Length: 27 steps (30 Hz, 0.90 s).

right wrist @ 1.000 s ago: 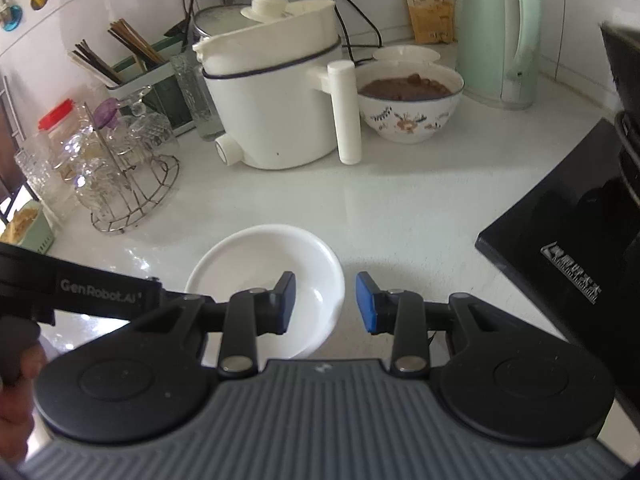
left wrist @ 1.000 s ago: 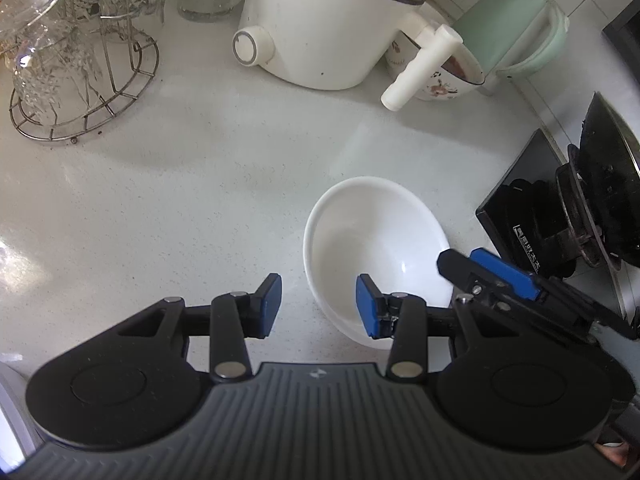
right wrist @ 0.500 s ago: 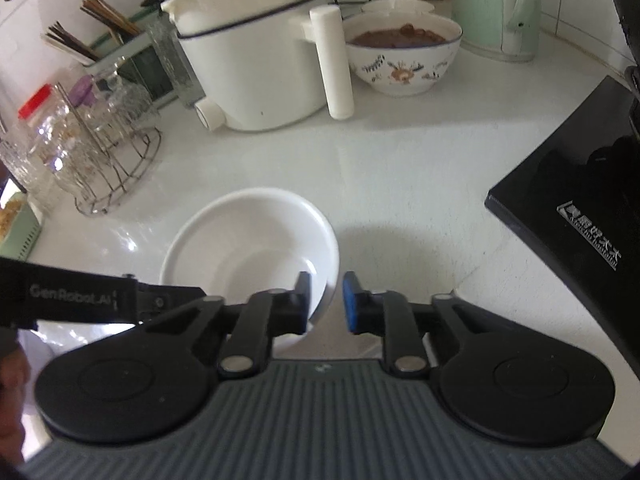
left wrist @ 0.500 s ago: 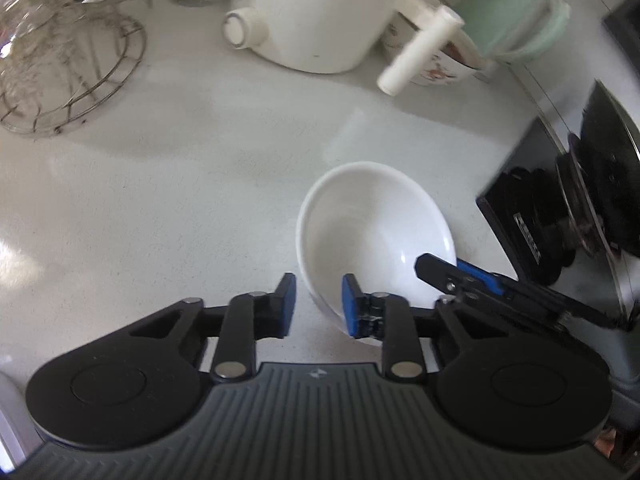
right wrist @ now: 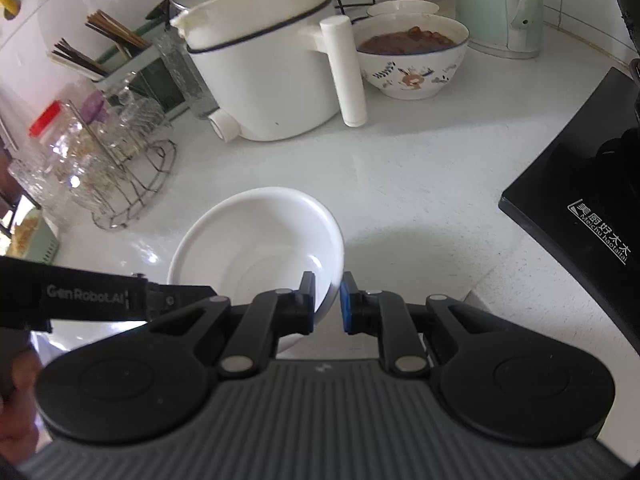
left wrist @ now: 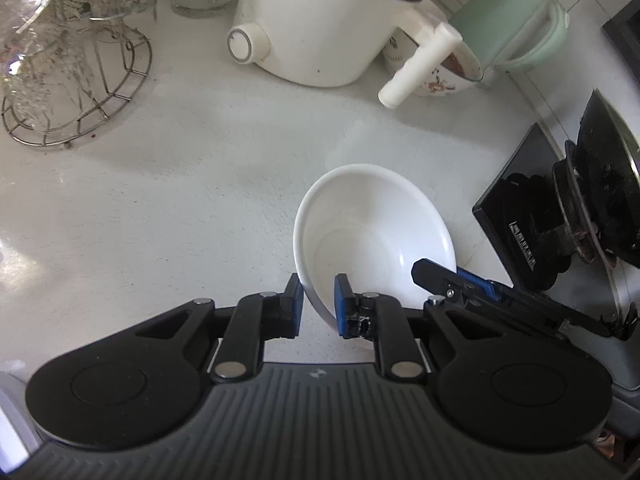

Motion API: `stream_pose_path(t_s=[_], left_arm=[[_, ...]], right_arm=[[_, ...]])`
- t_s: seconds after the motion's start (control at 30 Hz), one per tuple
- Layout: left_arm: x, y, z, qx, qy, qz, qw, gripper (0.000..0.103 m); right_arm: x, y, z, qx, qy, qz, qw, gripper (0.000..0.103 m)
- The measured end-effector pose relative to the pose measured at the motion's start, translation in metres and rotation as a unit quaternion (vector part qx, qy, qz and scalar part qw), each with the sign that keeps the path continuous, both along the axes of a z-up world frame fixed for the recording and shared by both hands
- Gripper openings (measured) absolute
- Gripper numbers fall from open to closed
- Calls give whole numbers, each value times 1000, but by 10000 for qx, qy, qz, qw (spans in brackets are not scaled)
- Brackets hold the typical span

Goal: Organize plates and bowls
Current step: 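Close both grippers on the rim of the white ceramic bowl, then lift the white ceramic bowl with both grippers and carry it toward the plastic bowls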

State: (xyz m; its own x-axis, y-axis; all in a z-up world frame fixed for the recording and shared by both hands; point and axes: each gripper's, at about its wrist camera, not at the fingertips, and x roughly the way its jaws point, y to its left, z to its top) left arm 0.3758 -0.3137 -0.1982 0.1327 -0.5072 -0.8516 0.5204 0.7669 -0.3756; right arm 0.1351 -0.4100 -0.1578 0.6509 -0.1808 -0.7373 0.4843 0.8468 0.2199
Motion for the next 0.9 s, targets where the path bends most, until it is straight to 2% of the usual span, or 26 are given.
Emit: stream_pose_path(t_s=[0.43, 0.53, 0.6, 0.9], left_arm=[[-2, 38, 41, -340, 70, 141, 9993, 19], [-4, 46, 48, -282, 27, 77, 9996, 20], [-3, 51, 51, -235, 32, 118, 9996, 19], [-6, 73, 74, -321, -76, 190, 9993, 20]], right_arm=[[-8, 19, 36, 210, -434, -4, 9988, 16], [-9, 28, 41, 130, -525, 63, 9985, 16], [-9, 30, 41, 257, -576, 70, 9980, 16], [-12, 48, 60, 370, -733, 68, 9966, 16]])
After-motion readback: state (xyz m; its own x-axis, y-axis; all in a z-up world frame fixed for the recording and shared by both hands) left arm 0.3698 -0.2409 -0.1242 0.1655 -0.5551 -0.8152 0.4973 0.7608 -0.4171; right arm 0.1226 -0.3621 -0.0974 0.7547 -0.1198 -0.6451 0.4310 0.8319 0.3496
